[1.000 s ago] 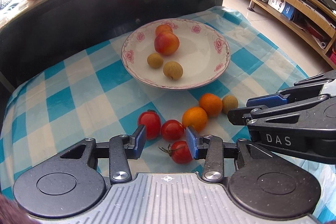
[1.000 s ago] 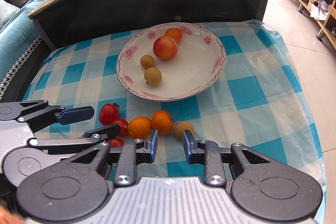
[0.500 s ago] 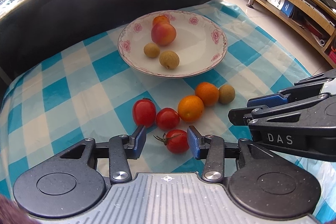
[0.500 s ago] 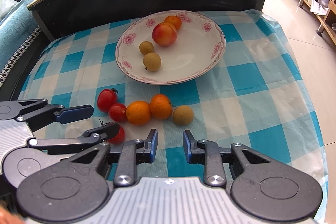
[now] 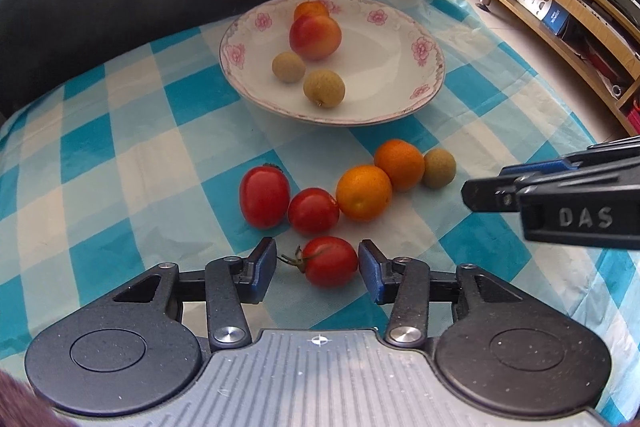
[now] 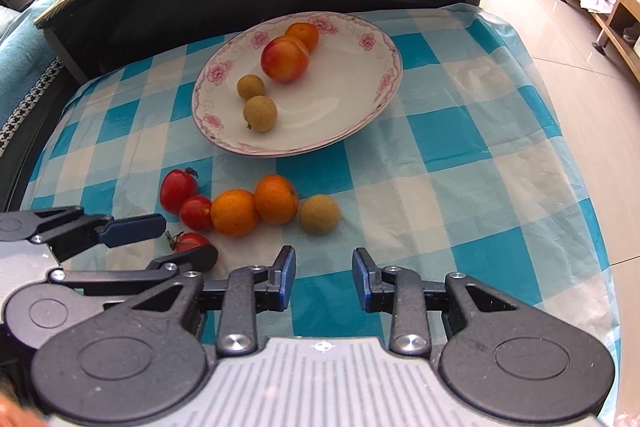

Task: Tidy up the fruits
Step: 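Lower the left tool onto a stemmed cherry tomato and close its fingers, then grasp a small tan fruit with the right tool while the left tool holds the cherry tomato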

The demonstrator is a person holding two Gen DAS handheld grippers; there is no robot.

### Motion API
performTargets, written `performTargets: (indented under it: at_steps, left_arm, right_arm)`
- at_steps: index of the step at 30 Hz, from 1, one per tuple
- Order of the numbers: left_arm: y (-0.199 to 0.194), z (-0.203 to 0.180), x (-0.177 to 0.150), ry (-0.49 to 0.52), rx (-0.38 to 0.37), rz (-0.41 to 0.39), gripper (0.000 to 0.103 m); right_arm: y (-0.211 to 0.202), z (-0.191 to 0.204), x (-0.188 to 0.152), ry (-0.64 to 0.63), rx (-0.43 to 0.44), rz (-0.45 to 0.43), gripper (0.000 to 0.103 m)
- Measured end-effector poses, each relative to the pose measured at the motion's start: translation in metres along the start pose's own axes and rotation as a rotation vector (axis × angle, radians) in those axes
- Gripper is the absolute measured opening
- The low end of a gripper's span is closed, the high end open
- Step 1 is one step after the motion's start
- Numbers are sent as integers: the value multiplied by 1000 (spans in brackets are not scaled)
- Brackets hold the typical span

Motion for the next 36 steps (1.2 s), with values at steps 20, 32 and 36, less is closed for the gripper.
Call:
performTargets:
  at_steps: [20, 32, 36]
  left_arm:
    - [-2, 1, 0, -5, -23, -2, 45]
    - [0, 3, 0, -11, -30, 0, 46]
    - [-1, 3, 0, -9, -30, 0, 46]
  right_arm:
    - [6, -17, 23, 73, 24, -29, 35]
    - [34, -9, 32, 88, 67, 8, 35]
    - [38, -6, 32, 61, 56, -1, 35]
Point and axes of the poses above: each gripper's, at about its wrist camera, not at the fingertips, and y roughly the way its jaws point, z to its left, x to its top, the point moved 3 cm from there along y, roughly the way its jaws point, and after that the axes turned 9 degrees about x, right-handed, at the moved point
